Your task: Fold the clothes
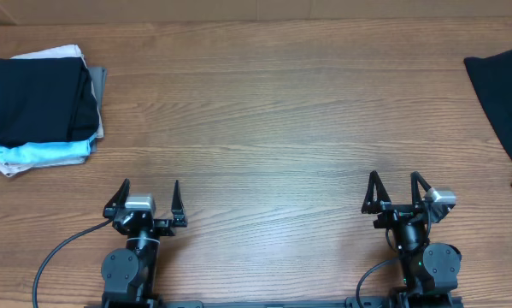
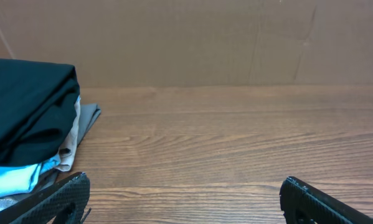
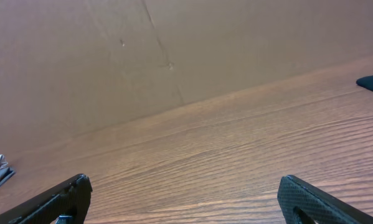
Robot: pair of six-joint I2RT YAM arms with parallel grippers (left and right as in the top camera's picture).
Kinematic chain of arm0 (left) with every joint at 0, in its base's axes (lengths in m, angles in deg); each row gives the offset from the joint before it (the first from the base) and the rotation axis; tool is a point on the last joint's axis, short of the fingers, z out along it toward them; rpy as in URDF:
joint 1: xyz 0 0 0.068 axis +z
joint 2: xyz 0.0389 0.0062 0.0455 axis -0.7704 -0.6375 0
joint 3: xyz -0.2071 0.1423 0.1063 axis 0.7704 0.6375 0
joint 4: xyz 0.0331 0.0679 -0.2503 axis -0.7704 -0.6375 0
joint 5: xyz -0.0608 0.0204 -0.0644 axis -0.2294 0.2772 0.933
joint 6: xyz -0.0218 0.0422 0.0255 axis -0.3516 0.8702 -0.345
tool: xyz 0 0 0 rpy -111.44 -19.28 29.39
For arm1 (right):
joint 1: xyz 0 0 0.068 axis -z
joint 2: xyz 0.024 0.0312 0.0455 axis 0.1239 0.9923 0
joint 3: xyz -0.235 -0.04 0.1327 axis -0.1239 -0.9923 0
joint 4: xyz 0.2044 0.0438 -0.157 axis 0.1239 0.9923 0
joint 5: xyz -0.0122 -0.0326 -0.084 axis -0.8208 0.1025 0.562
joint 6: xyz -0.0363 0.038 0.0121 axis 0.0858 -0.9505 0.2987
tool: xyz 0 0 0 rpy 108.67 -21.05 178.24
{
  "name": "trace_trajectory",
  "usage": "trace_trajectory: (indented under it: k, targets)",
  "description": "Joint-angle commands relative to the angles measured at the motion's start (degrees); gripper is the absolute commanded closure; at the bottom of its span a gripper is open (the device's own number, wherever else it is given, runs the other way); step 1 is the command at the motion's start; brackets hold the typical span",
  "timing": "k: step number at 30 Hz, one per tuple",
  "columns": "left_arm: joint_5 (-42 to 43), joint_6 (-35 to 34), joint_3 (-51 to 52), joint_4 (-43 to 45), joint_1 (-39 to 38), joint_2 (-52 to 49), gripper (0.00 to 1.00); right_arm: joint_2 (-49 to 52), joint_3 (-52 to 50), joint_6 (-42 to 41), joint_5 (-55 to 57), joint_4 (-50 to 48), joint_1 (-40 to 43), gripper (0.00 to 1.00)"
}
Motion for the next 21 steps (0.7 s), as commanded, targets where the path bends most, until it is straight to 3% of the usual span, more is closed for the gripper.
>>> trace_trajectory:
  k: [1, 21]
  targets:
    - [-0.76, 1.05, 0.35, 0.24, -0.42, 0.70, 0.00, -0.68, -0.61, 0.28, 0.55, -0.33, 0.26, 0.00]
    - [-0.76, 1.05, 0.35, 0.24, -0.42, 0.70, 0.00, -0.68, -0.59, 0.37, 2.47, -0.48, 0.26, 0.00]
